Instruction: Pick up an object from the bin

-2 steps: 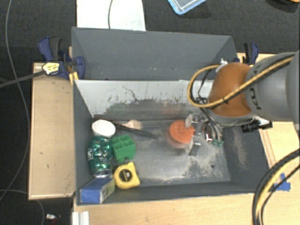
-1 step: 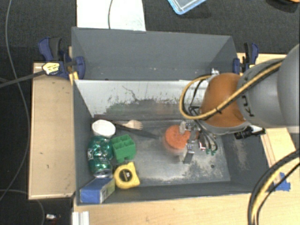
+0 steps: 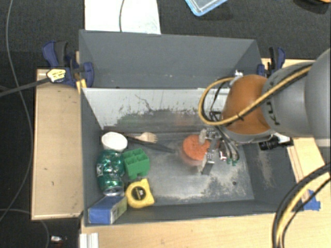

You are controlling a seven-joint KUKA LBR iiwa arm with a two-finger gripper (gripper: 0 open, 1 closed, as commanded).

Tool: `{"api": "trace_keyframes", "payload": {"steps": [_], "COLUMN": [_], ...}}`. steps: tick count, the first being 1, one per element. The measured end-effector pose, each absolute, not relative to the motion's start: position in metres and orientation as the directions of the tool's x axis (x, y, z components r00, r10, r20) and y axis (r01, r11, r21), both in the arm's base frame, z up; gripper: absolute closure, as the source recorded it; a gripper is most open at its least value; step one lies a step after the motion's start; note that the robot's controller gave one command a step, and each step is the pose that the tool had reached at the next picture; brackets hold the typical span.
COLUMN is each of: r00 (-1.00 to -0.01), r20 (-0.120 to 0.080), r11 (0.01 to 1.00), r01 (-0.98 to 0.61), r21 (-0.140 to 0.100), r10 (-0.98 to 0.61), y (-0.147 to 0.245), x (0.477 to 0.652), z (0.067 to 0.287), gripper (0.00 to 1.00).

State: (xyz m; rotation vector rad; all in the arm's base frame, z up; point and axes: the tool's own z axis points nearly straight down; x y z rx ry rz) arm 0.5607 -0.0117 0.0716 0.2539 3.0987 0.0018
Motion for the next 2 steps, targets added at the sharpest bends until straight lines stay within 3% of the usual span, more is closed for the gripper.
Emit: {"api": "trace_keyframes", "payload": {"steps": [1,2], "r00": [-0.983,-0.982], "r20": [-0.041,-0.04], "r11": [0.984,0.983], "r01": [0.18,0.185], "r21": [0.005,0.006], "r10": [0.18,0.185], "y": [-0.013,-0.013], "x": [0.573,0.5713], "z": [0.0739,0.0739], "gripper": [1.0,1.0]}}
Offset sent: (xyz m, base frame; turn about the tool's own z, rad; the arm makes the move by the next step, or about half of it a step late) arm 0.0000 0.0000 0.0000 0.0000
